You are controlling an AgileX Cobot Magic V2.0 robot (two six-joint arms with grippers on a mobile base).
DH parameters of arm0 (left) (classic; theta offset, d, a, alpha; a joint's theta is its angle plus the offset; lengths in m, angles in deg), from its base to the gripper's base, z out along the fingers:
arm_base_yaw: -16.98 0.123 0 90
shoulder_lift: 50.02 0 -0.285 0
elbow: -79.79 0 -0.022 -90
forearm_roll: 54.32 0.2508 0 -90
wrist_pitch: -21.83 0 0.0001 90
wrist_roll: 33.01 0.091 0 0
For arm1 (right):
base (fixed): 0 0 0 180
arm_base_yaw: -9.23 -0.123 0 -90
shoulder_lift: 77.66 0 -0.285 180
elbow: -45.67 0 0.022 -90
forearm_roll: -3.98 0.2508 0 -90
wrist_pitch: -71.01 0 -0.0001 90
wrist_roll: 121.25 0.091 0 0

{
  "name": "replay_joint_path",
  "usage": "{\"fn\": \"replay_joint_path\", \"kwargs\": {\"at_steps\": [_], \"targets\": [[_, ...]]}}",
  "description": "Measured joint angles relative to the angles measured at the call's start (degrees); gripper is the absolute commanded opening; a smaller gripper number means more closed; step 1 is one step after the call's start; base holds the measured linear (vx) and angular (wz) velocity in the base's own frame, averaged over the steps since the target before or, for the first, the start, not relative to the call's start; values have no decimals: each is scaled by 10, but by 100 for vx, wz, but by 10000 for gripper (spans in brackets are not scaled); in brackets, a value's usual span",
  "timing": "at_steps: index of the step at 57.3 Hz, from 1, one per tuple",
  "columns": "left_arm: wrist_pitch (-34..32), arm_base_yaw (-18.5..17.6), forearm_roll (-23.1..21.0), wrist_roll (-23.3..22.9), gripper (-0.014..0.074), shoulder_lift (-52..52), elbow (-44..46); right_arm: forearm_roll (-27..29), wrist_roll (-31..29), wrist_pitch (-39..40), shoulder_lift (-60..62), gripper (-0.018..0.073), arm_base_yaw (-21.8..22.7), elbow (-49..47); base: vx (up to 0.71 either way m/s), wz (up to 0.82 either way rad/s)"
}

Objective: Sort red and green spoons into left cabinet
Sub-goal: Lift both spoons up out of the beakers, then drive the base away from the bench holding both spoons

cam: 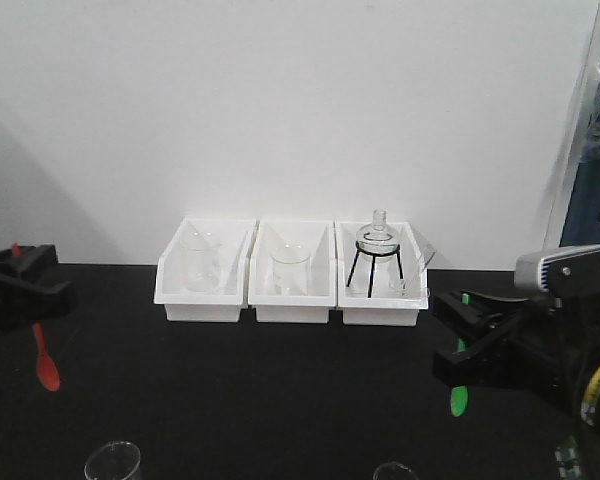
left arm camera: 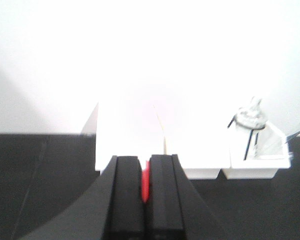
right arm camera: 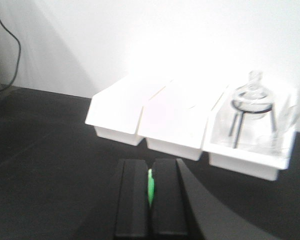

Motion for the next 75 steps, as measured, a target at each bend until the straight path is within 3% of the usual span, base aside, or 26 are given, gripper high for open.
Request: {"fn": "replay_joint_path", "kwargs": {"at_steps": [11,24,42,75], "targets": [[108,0,1,28,-6,113,-12,-26,23,-62,115,-6,-19,58,0,0],[121,0,-2,44,-6,230,-113,-28,24,-86,215,-6,-25,143,0,0],[135,0,-14,44,-6,360,-230,-28,26,-93,266,-6,-25,163,0,0],[141,0,-14,44,-6,382,-235,-28,26,-93,266,-6,-25,163,0,0]]}}
